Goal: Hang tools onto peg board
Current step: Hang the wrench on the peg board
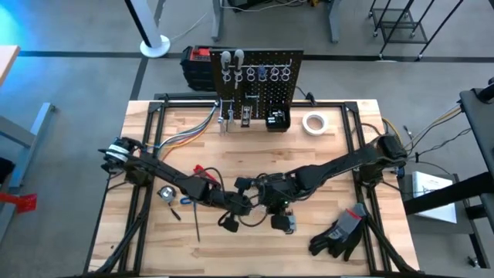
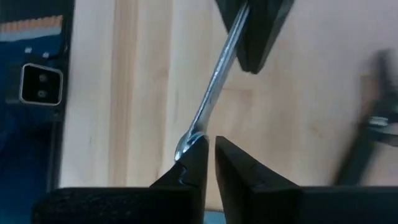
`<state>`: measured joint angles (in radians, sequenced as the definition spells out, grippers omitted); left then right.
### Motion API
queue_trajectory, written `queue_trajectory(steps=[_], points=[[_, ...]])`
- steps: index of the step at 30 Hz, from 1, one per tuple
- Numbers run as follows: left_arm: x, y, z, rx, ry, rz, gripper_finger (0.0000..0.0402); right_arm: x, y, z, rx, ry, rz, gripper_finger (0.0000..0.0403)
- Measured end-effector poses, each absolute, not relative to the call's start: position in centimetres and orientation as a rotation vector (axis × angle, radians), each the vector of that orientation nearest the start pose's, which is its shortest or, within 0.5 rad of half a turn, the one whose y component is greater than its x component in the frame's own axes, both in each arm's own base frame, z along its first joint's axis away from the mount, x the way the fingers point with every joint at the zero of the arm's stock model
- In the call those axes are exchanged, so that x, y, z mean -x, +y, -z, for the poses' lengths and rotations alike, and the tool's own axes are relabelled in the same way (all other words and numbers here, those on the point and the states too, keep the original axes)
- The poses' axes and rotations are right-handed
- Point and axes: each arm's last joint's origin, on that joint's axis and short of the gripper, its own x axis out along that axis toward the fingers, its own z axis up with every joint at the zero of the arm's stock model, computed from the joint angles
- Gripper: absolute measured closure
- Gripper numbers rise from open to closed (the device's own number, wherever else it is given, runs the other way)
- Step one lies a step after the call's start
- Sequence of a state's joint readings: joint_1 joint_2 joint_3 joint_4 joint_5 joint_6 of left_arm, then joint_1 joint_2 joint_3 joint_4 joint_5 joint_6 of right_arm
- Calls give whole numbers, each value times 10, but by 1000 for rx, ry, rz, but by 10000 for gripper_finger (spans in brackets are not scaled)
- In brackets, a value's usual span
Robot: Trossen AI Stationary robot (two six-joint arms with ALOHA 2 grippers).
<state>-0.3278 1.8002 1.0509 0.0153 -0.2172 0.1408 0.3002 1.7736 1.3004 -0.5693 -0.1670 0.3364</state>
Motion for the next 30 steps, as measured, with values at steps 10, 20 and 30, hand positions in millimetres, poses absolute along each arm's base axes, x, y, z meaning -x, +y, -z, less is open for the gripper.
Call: queue_trajectory(steps=[10, 20, 30], points=[[-323, -70, -160, 8, 186, -141, 401, -272, 107, -297, -144, 751, 63, 318], [-278, -26, -153, 198, -182, -280, 401, -216, 91, -293, -230, 472, 104, 335], [-270, -2, -147, 422, -279, -571, 401, -213, 89, -258, -260, 483, 150, 362]])
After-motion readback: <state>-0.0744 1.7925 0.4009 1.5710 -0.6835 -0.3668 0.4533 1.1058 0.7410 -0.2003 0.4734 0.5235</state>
